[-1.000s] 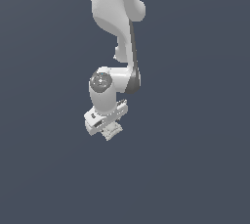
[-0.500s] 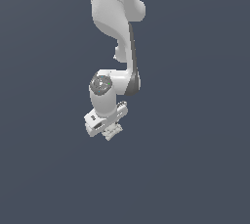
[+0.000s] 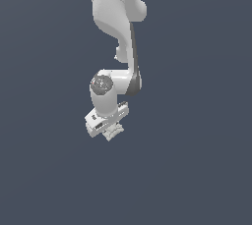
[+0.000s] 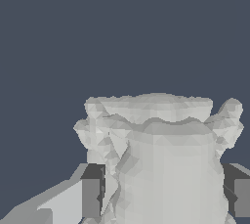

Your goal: Pick up the object and move it to a goal position.

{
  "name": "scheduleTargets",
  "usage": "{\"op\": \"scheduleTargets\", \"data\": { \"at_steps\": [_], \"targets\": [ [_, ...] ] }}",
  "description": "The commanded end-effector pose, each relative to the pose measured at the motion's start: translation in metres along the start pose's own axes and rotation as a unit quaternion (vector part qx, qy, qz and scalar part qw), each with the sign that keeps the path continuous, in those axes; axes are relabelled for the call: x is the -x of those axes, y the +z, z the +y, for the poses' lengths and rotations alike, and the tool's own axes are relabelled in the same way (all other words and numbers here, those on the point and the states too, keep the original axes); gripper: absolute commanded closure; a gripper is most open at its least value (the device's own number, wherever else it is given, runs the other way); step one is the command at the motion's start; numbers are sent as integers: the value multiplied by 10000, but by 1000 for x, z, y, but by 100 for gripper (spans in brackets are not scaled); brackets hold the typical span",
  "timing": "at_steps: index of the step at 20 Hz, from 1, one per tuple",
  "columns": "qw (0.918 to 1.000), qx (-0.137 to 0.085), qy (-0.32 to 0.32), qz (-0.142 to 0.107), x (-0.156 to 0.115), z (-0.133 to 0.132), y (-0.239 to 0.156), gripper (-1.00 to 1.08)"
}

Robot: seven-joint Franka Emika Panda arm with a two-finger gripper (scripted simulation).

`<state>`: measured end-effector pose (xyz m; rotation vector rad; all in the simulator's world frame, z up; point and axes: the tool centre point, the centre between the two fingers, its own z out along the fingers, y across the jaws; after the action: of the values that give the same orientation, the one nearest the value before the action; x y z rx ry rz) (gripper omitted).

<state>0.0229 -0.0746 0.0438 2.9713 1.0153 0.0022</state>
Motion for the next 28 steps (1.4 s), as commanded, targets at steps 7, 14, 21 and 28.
{"op": "scheduleTargets", "data": {
  "at_steps": [7, 14, 21, 28],
  "targets": [
    [10000, 2, -4, 1, -6, -11, -32, 108],
    [10000, 2, -6, -1, -15, -30, -93, 108],
    [10000, 1, -10, -4, -29, -55, -175, 108],
    [10000, -3, -13, -6, -44, -80, -256, 108]
  ]
}}
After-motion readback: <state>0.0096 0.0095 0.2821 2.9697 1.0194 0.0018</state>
